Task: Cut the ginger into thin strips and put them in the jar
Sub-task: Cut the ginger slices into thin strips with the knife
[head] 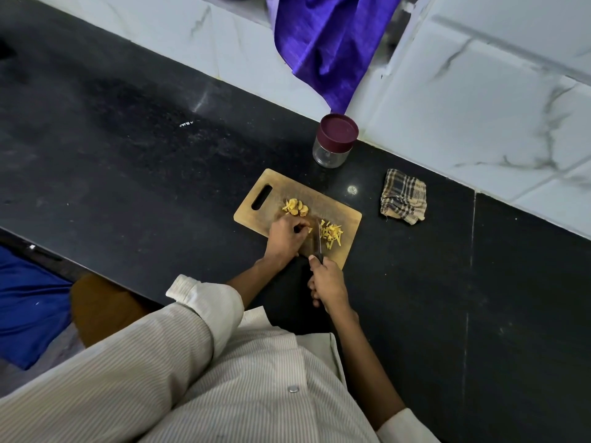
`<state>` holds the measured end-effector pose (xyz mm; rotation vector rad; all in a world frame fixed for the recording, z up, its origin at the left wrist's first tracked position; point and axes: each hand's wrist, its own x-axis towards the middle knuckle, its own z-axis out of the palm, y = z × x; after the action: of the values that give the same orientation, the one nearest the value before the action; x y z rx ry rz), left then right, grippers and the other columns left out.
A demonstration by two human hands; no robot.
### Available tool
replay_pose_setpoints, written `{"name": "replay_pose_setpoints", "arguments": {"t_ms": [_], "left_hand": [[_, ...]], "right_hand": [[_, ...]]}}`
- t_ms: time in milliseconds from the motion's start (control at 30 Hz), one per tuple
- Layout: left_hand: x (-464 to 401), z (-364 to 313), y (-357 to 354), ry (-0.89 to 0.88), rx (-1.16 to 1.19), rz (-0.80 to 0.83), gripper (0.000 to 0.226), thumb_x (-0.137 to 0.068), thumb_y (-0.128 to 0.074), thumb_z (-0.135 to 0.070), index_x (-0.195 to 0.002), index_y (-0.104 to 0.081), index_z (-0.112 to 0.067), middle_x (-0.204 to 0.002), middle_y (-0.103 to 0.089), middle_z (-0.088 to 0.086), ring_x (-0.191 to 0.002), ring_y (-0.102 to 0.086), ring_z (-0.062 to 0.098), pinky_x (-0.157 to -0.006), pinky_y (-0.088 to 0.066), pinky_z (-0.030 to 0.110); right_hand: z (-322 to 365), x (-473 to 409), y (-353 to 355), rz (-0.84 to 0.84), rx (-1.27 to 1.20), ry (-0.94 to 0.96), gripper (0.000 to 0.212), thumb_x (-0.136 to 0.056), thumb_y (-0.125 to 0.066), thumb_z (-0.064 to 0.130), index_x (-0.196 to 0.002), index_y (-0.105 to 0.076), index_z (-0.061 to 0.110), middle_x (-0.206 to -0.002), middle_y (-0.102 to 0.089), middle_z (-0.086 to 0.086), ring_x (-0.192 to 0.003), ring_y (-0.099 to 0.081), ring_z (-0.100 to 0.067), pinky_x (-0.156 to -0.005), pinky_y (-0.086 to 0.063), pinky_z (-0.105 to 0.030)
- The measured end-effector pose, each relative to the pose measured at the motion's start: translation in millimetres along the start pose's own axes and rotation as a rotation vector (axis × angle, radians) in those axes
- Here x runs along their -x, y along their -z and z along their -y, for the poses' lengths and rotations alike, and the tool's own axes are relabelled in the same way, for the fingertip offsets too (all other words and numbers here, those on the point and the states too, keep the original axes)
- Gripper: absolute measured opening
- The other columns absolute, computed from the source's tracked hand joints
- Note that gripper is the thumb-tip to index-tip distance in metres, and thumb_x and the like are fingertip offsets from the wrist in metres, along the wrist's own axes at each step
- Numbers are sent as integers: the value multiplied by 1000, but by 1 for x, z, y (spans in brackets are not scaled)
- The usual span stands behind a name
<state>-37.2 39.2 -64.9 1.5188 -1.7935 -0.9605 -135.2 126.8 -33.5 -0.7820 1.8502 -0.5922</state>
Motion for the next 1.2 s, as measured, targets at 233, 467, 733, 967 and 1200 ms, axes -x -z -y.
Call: {"name": "replay_pose_setpoints", "arguments": {"t_ms": [233,467,733,967,1200], "left_hand": [[1,-1,1,-37,-29,-15,13,-88,-63,-7,-98,-71,-8,-100,-67,5,-81,-55,5,-75,-44,14],[0,-3,1,-50,-50,-28,12,-88,-63,-6,-97,-71,-6,-99,-68,6,-81,-56,5,-75,-45,16],[-3,0,1,-7,-14,31,12,-91,-61,-8,-98,-71,-7,-103,-65,3,-73,-60,8,-52,-45,12],[-4,2,-1,40,17,48,12,-91,-61,-10,-99,-70,-7,-104,-65,5,-73,-62,13,-62,-49,24],[-2,0,1,41,26,58,11,-92,-61,-12,-99,-69,-9,-101,-62,2,-62,-59,6,-47,-46,13]], "right_hand": [[1,-2,-4,35,30,-1,22,-106,-40,31,-109,-53,15,-62,-47,-3,-42,-41,-12,-38,-35,-26],[3,-8,-4,28,111,-7,20,-106,-40,32,-104,-51,15,-67,-50,-4,-45,-45,-14,-37,-36,-25],[7,-12,-16,-40,274,-28,27,-105,-38,33,-112,-54,12,-102,-63,-13,-82,-66,-31,-38,-41,-26],[2,-7,-18,-8,388,-99,35,-105,-37,35,-113,-56,6,-106,-64,-16,-87,-68,-34,-41,-48,-30],[-2,-10,-16,-76,321,-18,28,-105,-39,34,-105,-54,10,-103,-63,-13,-88,-67,-32,-65,-60,-47]]}}
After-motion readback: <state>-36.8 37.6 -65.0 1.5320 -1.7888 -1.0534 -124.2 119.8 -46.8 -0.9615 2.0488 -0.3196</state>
